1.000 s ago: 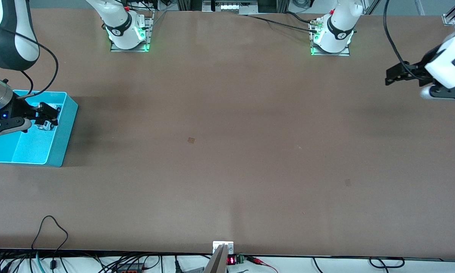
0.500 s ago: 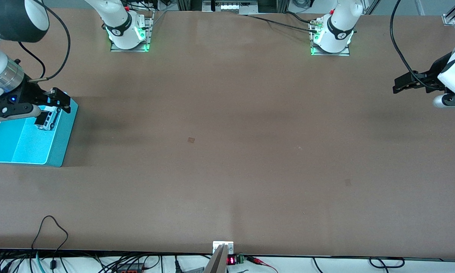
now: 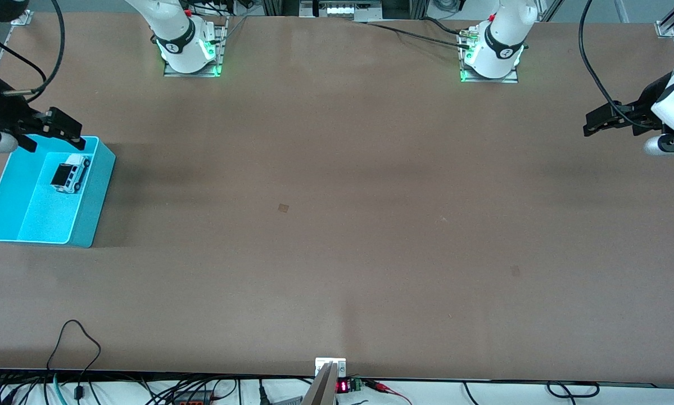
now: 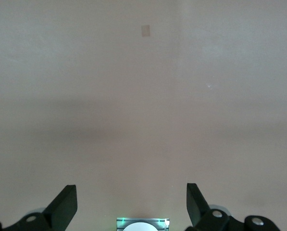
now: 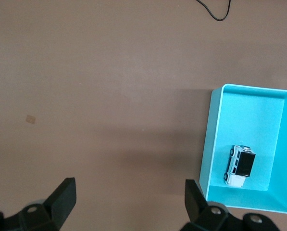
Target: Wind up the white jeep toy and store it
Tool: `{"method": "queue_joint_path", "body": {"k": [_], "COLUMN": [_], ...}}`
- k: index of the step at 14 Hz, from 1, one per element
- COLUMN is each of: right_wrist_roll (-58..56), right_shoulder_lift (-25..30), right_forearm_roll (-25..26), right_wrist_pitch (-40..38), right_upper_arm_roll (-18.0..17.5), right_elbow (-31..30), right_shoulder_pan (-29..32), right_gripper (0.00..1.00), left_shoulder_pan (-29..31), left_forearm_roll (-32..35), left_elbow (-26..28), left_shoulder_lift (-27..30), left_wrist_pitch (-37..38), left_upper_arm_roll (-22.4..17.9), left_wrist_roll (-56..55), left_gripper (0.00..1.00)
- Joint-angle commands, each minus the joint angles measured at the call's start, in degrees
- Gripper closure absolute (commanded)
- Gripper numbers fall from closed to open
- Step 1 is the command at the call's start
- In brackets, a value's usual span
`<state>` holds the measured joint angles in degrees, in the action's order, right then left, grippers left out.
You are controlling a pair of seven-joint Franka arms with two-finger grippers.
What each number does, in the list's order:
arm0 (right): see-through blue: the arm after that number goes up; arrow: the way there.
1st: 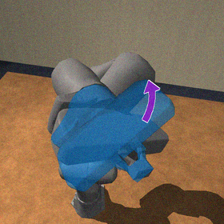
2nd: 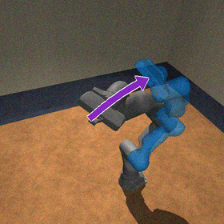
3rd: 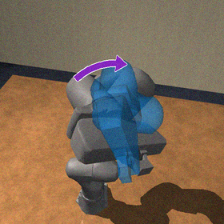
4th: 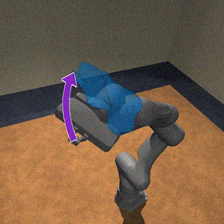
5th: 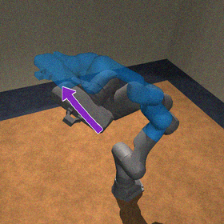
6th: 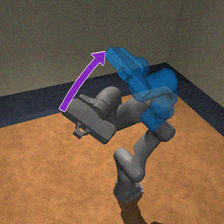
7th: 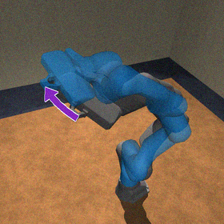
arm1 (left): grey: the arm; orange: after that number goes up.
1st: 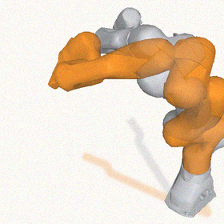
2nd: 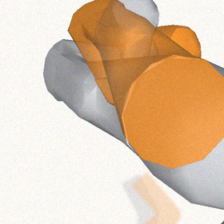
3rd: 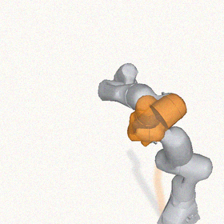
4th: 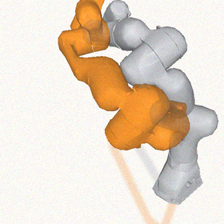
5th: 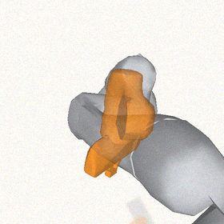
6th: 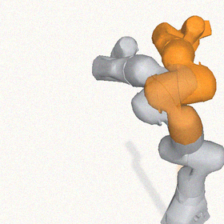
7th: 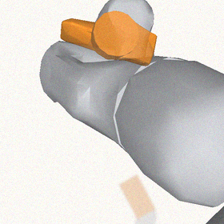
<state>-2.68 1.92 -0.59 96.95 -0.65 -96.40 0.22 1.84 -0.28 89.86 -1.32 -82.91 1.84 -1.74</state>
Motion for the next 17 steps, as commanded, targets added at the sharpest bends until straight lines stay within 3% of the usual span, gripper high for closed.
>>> {"method": "queue_joint_path", "body": {"k": [1,17], "right_wrist_roll": [1.36,0.92], "right_shoulder_lift": [0.01,0.71], "right_forearm_roll": [-0.73,-0.11], "right_wrist_pitch": [-3.7,-4.4], "right_upper_arm_roll": [0.74,2.06], "right_elbow": [2.44,2.53], "right_shoulder_pan": [-2.15,-3.29], "right_gripper": [0.0,0.0], "left_shoulder_pan": [0.27,0.27], "left_forearm_roll": [-0.51,-0.6], "left_elbow": [-0.39,-1.18], "left_shoulder_lift": [0.61,0.0], "left_wrist_pitch": [-0.15,0.2], "left_upper_arm_roll": [0.71,0.89], "left_wrist_roll": [0.16,-0.19], "left_gripper": [0.0,0.0]}}
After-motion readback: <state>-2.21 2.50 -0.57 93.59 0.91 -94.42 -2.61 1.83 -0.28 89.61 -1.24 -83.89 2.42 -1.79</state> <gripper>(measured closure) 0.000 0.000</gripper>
